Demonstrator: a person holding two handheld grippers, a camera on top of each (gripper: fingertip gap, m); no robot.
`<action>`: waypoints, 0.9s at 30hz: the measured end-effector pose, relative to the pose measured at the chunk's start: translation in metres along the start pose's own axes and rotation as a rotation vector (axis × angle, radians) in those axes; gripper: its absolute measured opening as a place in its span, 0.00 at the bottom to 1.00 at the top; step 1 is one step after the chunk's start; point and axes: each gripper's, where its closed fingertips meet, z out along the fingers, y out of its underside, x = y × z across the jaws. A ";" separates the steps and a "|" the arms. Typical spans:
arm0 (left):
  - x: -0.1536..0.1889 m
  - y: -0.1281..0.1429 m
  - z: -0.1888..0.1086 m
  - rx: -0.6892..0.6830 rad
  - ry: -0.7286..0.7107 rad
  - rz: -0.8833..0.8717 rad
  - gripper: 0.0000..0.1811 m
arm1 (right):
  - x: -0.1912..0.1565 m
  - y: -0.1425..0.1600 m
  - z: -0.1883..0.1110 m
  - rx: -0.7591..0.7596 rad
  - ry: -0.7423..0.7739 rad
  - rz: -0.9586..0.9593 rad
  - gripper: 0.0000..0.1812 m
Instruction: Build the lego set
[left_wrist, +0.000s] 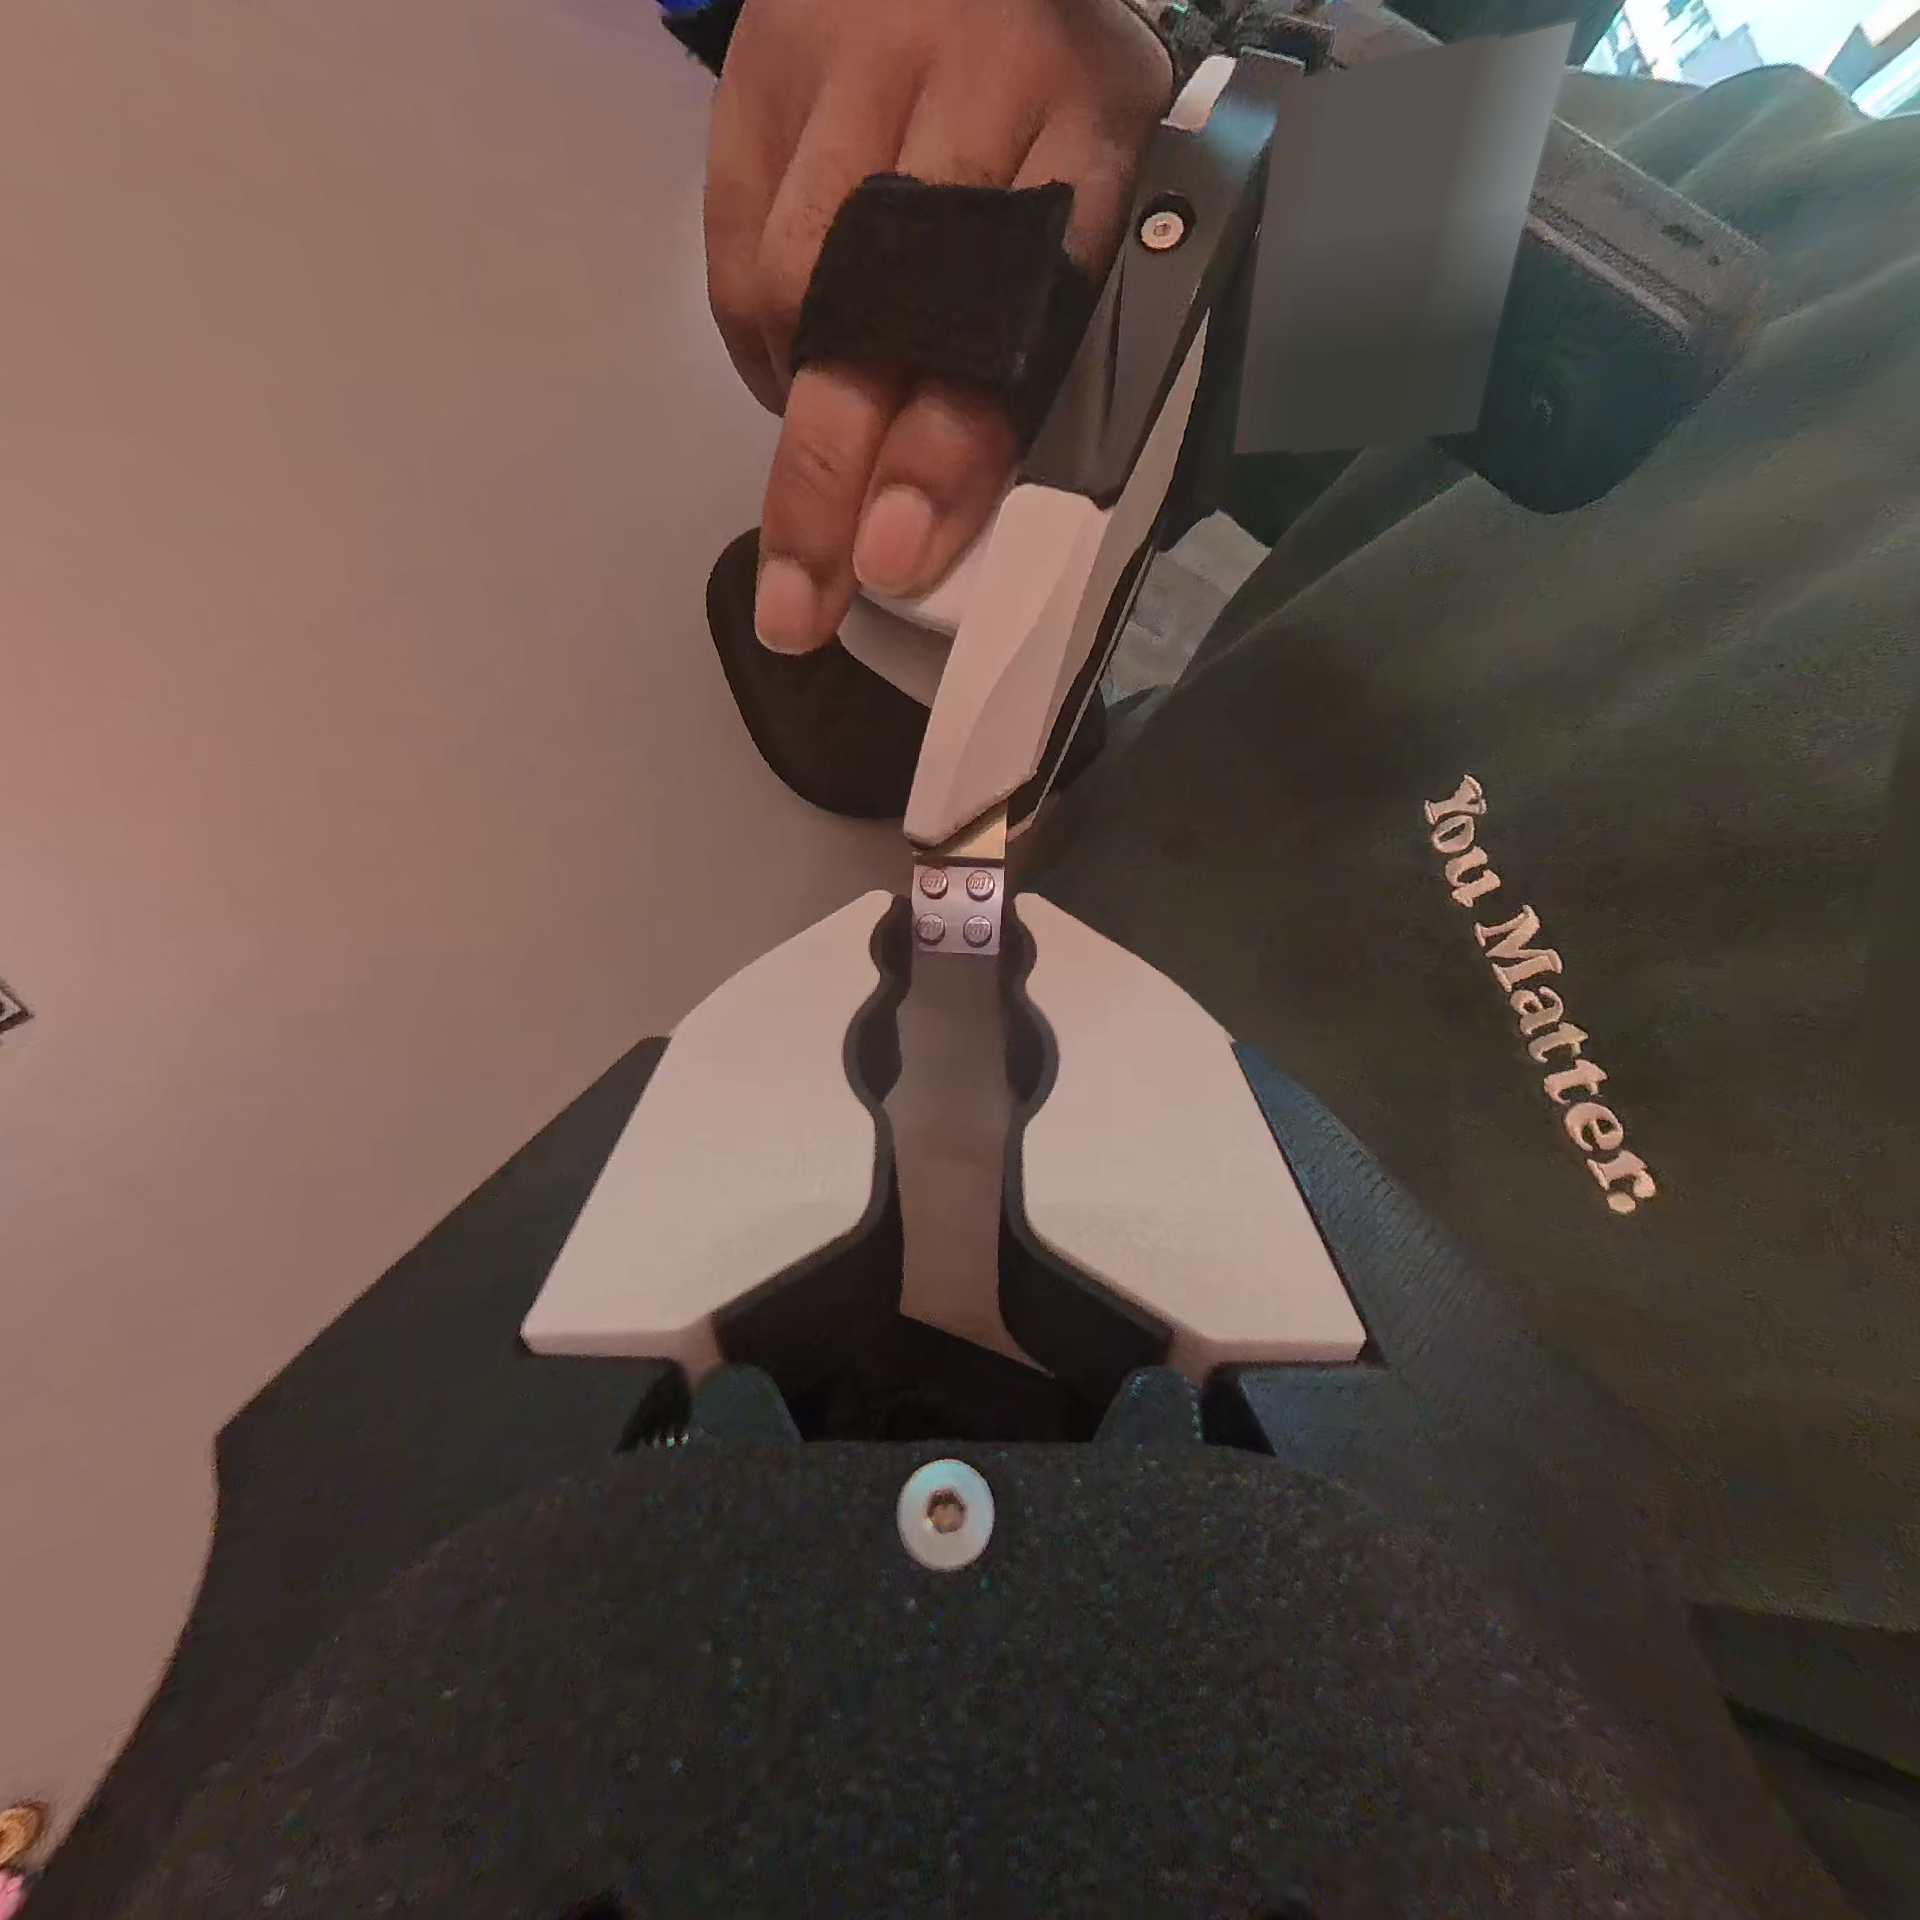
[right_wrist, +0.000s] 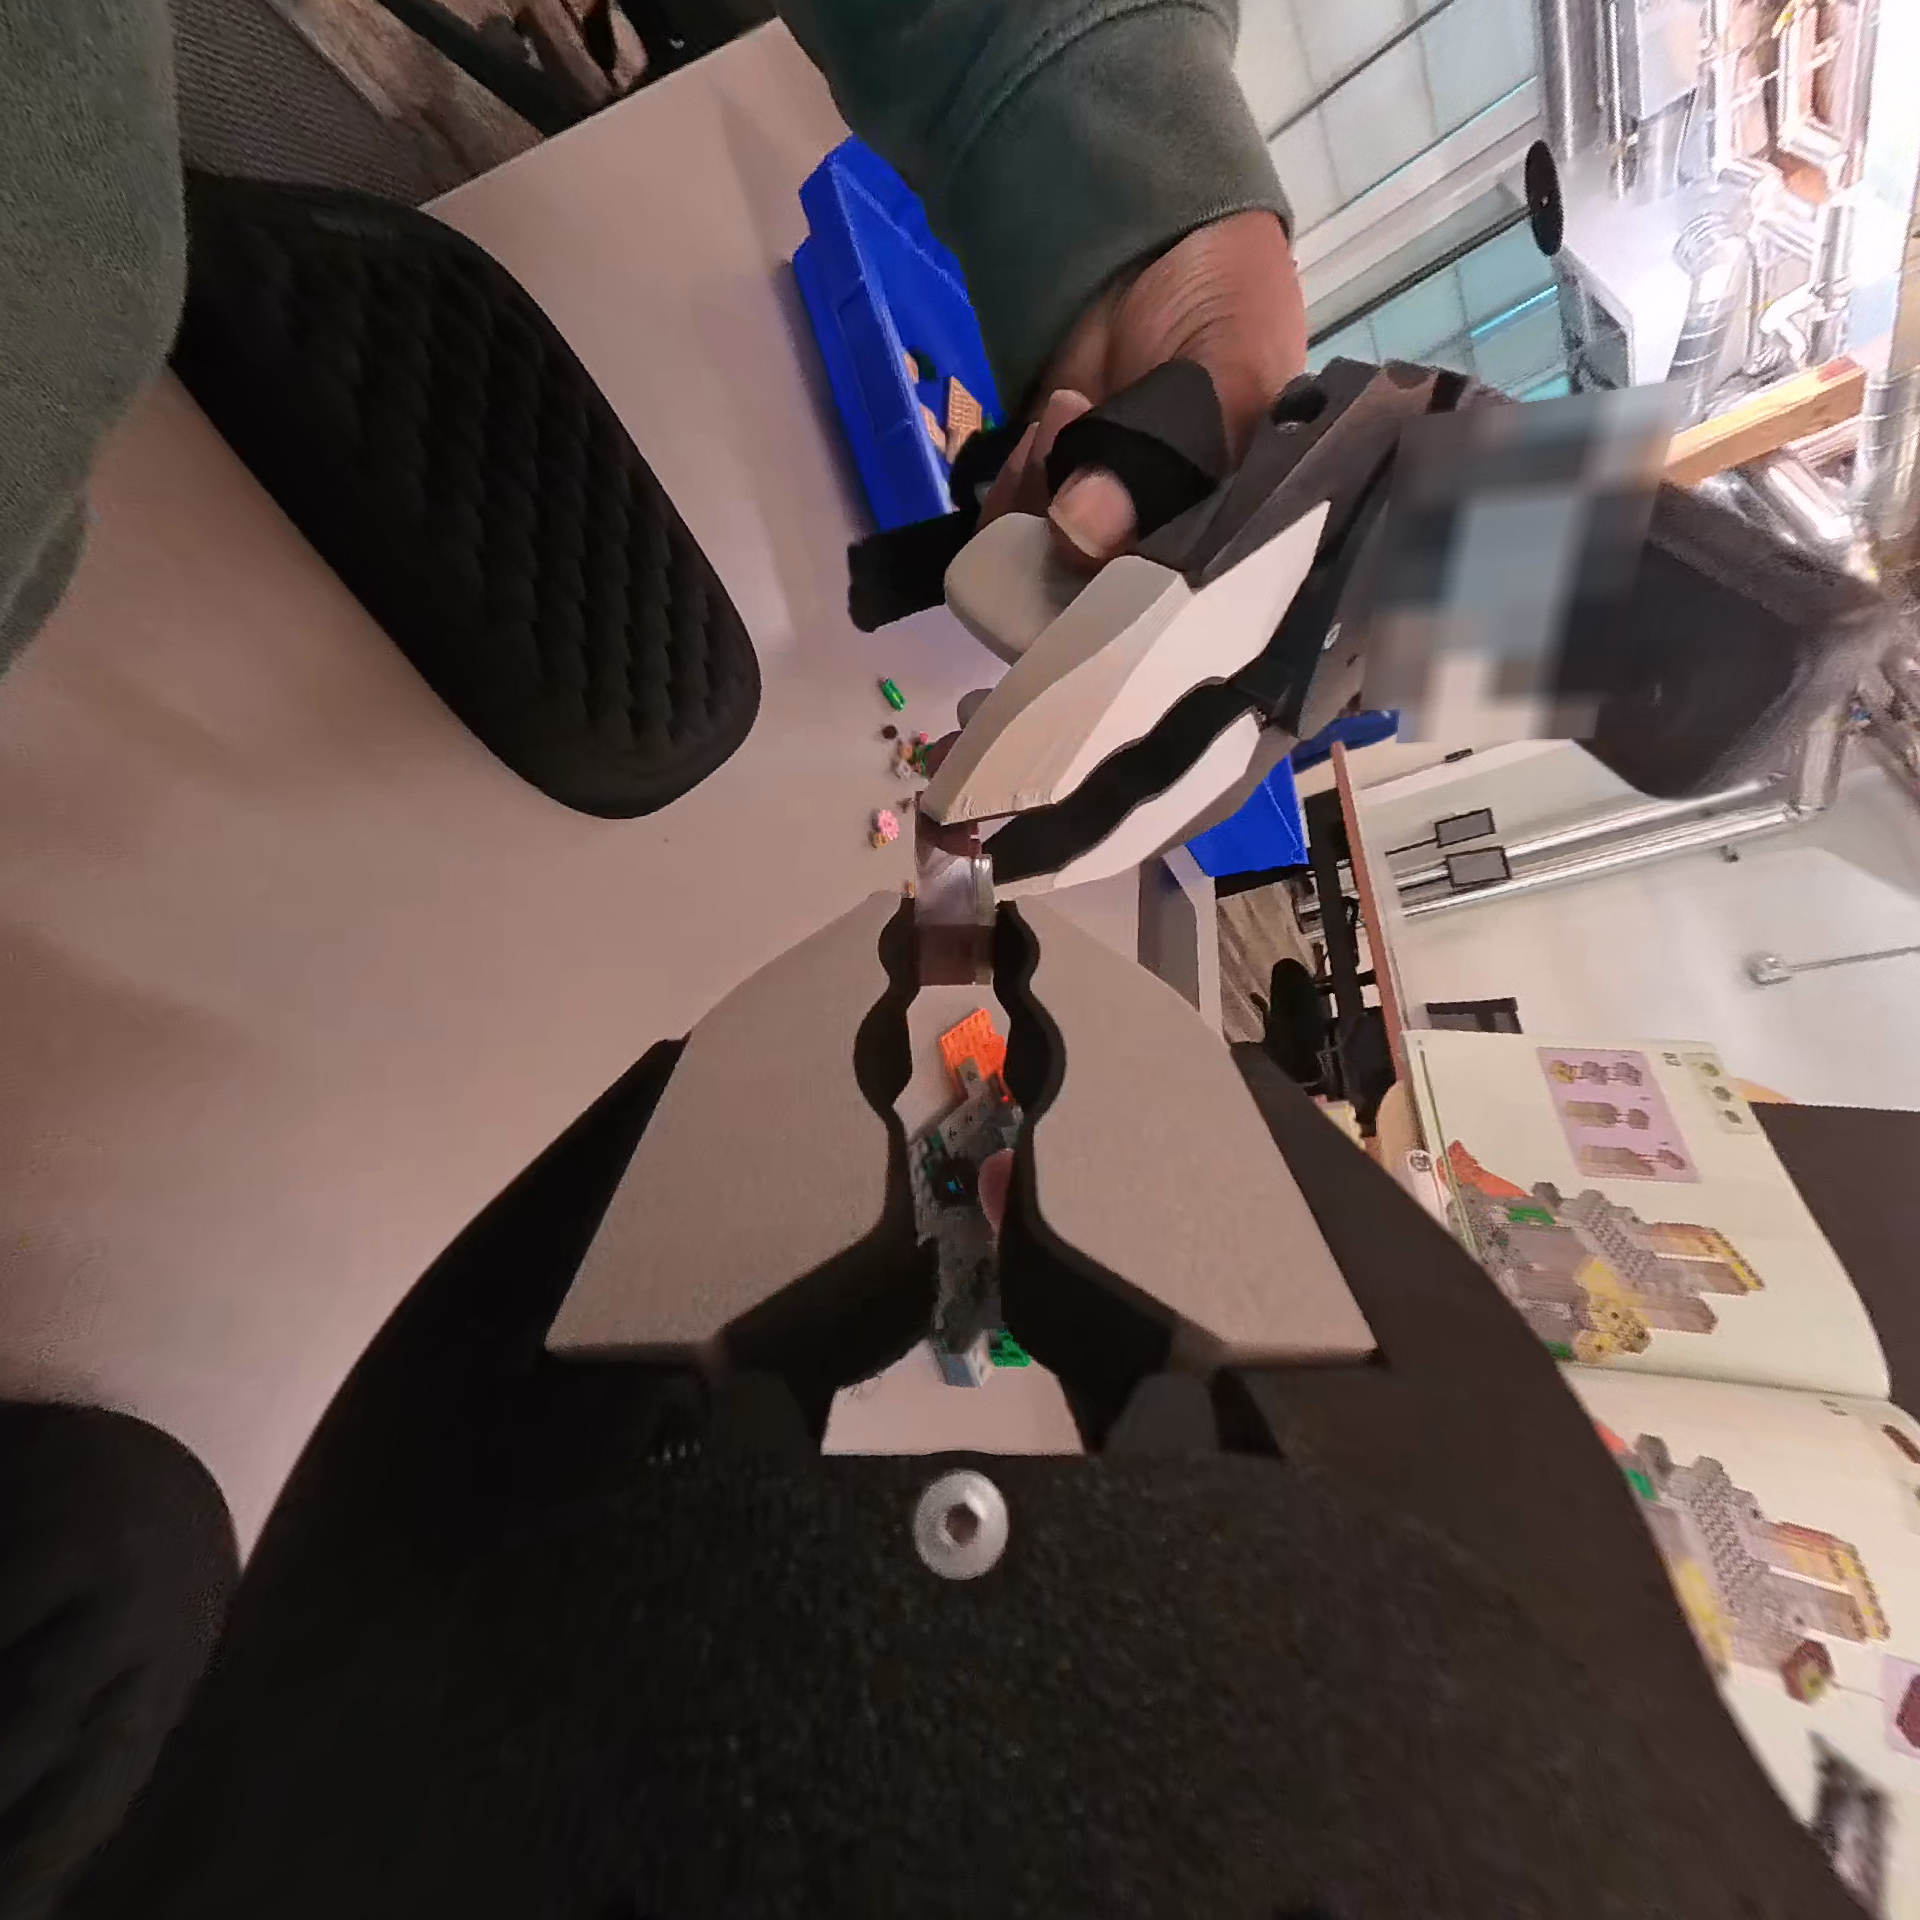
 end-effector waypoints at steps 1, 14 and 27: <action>-0.001 -0.001 0.000 0.012 0.000 -0.005 0.08 | 0.001 0.001 0.000 0.006 0.006 0.015 0.08; -0.046 0.005 -0.001 0.037 -0.407 0.291 0.09 | -0.007 0.033 0.001 0.134 -0.239 1.151 0.26; -0.070 0.011 0.014 0.111 -0.831 0.568 0.09 | -0.014 0.058 0.021 0.228 -0.260 1.977 0.17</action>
